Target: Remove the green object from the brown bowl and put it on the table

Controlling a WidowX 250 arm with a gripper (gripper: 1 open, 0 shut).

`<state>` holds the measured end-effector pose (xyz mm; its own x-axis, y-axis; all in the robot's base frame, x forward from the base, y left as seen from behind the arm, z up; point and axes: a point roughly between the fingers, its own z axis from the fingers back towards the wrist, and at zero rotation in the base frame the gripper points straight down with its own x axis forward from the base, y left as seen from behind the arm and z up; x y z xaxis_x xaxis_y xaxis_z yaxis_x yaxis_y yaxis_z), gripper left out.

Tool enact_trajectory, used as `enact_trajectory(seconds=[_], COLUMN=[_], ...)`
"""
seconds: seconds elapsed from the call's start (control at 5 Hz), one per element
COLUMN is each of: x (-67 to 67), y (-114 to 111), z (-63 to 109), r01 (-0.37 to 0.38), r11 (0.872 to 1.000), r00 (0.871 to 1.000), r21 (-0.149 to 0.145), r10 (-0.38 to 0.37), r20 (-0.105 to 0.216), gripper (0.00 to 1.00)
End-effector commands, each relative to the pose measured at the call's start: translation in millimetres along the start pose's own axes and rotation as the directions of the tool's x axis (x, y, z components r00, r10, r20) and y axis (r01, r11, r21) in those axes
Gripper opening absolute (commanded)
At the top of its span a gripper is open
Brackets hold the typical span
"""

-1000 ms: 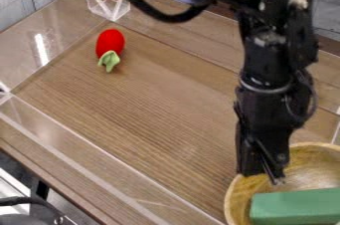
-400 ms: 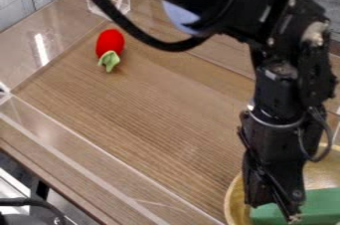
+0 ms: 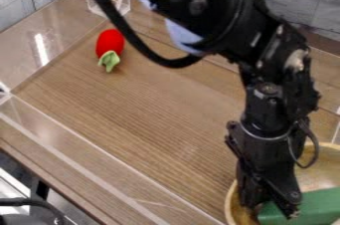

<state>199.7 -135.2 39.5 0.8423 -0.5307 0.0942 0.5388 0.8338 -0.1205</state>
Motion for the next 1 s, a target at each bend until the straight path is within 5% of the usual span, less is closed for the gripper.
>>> enact_trajectory(seconds=[0.0,0.6,0.8], x=[5.0,10.8,10.3], y=[-5,-23,-20], z=[0.6,16.5,5.9], r01=[0.032,0.137,0.145], r11=[0.999,0.990,0.989], r00=[0.999,0.991,0.989], r21=[-0.003,-0.020,-0.029], r10=[-0.032,-0.136,-0.145], r20=[0.010,0.013,0.017], gripper=[0.00,0.00,0.00])
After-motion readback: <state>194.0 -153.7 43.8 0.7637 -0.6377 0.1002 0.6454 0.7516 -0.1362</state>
